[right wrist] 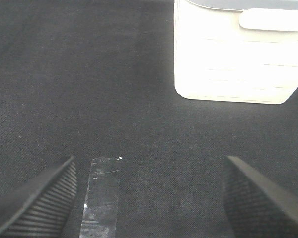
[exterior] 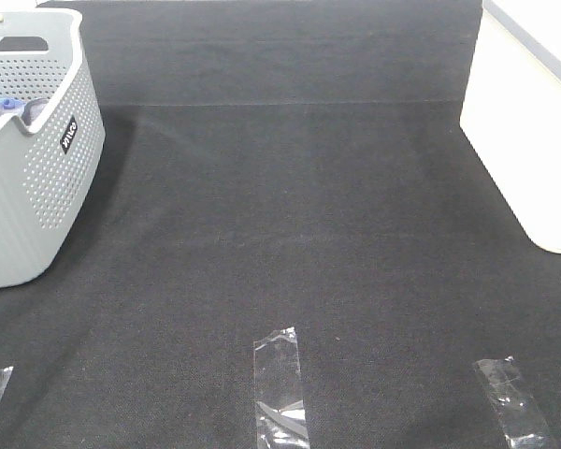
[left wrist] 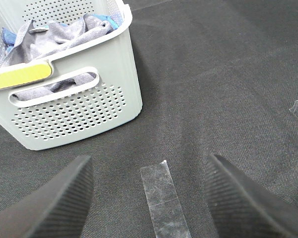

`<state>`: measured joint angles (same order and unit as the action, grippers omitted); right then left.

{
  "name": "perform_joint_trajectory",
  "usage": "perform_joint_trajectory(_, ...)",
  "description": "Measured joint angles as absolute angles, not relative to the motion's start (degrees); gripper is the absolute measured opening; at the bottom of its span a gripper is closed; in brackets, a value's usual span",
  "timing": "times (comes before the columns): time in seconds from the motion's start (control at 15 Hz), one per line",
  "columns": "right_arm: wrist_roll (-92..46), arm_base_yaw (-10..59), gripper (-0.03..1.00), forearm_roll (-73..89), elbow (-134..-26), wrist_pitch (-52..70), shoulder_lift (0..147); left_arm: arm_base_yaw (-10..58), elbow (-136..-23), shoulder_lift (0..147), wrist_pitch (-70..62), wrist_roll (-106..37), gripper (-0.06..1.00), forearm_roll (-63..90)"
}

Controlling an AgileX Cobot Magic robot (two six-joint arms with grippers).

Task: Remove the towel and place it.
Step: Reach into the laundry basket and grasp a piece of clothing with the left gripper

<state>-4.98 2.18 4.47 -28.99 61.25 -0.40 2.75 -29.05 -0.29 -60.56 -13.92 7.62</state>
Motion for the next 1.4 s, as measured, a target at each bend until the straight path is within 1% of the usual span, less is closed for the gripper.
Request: perform_joint_trajectory(1.4, -5.0, 2.2, 0.75, 4.5, -29.0, 61.2, -0.4, 2.8, -29.0, -0.3, -60.6, -13.9, 0.63, 7.6)
